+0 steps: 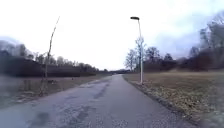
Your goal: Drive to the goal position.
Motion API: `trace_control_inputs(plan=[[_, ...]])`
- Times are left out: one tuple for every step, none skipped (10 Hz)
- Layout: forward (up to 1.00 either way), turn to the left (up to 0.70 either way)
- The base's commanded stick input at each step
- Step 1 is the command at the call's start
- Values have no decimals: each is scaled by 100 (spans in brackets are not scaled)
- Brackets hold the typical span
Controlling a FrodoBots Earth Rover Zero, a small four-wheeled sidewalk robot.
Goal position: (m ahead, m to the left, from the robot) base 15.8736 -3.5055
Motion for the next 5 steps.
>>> trace_control_inputs(plan=[[50,0],[50,0],[50,0],[50,0],[50,0]])
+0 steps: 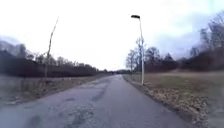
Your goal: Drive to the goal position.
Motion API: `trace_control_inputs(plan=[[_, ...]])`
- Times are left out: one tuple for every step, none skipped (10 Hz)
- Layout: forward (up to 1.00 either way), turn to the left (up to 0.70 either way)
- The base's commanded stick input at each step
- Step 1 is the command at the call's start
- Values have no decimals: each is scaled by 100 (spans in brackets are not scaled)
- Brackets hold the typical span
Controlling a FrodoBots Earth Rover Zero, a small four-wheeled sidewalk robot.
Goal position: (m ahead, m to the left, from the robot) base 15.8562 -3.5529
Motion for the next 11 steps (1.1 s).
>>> trace_control_inputs(plan=[[50,0],[50,0],[50,0],[50,0],[50,0],[50,0],[50,0],[50,0],[50,0],[50,0],[50,0]])
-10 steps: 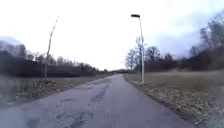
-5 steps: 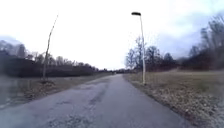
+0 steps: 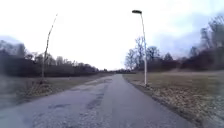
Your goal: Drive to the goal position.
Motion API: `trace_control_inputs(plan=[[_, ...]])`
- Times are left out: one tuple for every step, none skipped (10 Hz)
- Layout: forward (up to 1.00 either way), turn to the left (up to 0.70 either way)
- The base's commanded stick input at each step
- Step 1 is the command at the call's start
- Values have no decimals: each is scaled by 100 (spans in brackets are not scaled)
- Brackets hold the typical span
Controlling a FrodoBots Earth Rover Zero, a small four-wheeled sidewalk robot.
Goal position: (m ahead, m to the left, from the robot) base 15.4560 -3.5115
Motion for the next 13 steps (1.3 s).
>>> trace_control_inputs(plan=[[50,0],[50,-33],[50,-50],[50,-50],[50,-13],[50,0],[50,0],[50,0],[50,0],[50,0],[50,0],[50,0],[50,0]])
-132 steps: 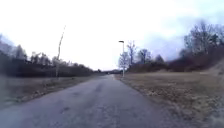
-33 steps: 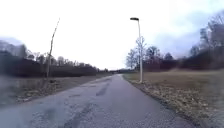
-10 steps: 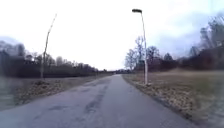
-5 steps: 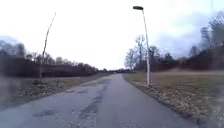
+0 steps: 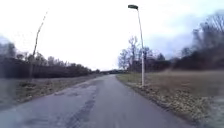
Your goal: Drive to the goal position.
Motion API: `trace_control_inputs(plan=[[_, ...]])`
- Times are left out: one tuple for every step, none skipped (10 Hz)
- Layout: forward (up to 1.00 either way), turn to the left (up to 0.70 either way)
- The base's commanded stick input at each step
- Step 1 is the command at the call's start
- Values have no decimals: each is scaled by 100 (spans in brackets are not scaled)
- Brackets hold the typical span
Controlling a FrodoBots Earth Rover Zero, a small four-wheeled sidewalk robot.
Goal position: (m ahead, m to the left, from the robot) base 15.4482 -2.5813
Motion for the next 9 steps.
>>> trace_control_inputs(plan=[[50,0],[50,0],[50,0],[50,0],[50,0],[50,0],[50,0],[50,0],[50,0]])
